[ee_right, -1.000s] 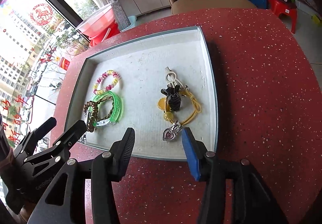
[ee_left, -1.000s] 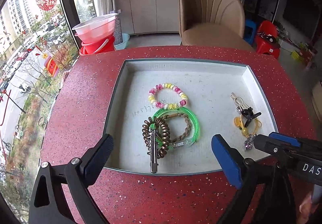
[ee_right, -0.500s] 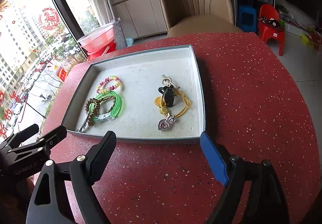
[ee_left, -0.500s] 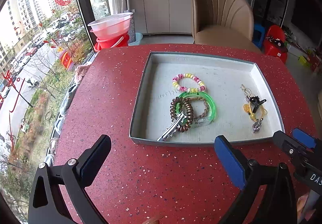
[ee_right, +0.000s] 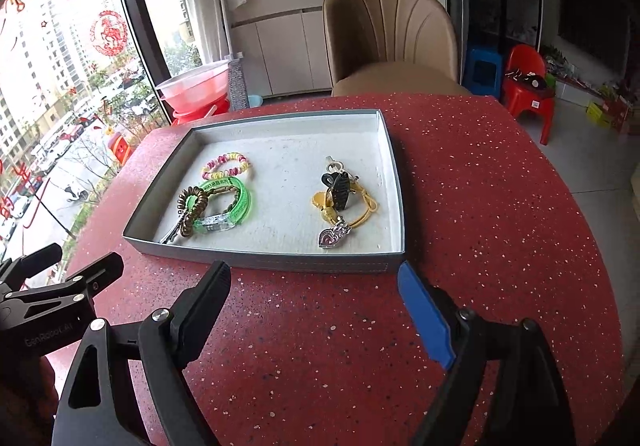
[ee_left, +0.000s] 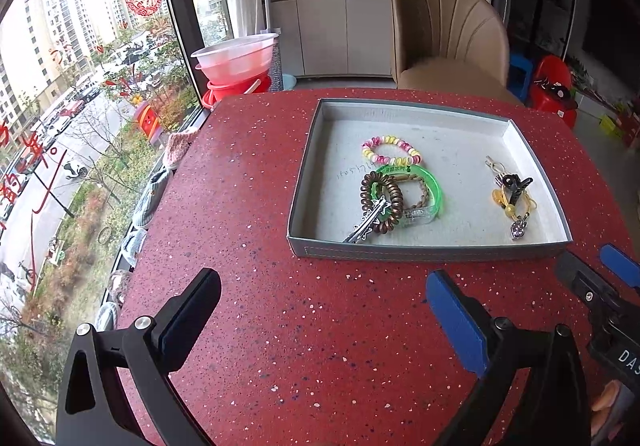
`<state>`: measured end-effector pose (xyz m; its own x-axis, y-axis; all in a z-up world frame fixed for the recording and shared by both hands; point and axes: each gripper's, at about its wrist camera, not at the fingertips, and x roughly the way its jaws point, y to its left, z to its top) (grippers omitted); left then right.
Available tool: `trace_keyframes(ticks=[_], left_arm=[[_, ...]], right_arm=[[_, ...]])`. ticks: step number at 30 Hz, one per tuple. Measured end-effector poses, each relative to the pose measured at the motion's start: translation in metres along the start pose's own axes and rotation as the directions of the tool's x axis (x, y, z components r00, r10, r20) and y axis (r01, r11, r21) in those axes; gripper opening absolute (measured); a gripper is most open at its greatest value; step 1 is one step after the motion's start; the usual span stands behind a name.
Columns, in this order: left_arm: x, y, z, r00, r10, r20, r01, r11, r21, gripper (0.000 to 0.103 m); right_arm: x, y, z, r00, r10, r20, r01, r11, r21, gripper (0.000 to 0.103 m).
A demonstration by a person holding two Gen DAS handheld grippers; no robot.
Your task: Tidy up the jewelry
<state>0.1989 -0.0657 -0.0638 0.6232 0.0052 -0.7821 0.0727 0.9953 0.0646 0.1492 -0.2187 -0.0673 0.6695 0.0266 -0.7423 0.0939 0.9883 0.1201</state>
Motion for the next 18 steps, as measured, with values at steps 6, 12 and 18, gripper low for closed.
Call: trace_keyframes(ticks=[6,12,18], left_arm=[[-0.005,0.004,-0.007,1.000,0.001,0.002,-0.001,1.000,0.004,0.103],[-0.009,0.008,-0.012,1.000,-0.030,0.003,0.030,1.000,0.000,0.103],[-0.013,0.009,-0.015,0.999,-0.054,0.001,0.054,0.999,-0.002,0.103]], right_arm=[[-0.006,0.004,-0.002,1.000,-0.011,0.017,0.011,1.000,-0.005,0.088],[-0.011,0.008,-0.004,0.999,-0.020,0.028,0.020,1.000,-0.009,0.088],[-0.016,0.009,-0.004,0.999,-0.023,0.043,0.024,1.000,-0.009,0.088]])
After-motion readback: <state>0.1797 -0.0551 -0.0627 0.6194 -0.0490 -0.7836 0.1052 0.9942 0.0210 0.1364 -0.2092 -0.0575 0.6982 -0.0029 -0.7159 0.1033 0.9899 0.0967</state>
